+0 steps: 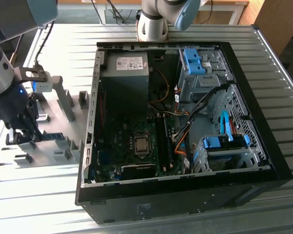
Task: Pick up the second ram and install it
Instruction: 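Pick up the second ram and move it above second insertion slot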
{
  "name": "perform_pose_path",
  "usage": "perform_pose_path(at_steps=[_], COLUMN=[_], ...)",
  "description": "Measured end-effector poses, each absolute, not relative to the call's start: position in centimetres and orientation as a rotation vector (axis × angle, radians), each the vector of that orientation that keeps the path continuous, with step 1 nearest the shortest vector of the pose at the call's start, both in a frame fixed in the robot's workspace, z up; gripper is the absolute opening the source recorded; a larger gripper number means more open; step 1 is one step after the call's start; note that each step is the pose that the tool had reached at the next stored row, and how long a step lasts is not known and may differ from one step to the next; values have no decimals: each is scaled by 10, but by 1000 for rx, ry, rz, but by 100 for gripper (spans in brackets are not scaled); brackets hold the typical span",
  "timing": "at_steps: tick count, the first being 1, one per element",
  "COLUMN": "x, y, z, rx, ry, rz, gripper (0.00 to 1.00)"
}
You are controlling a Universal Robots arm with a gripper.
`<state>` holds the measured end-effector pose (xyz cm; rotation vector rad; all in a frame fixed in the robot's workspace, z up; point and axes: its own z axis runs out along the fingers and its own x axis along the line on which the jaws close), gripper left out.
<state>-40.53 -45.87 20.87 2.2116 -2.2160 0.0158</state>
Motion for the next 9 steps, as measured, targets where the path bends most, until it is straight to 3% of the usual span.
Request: perform_pose_path(at_steps=[9], x=[-405], y=[-459], z=[212], rx=[2212], ry=[-2216], rz=[16], gripper=[14])
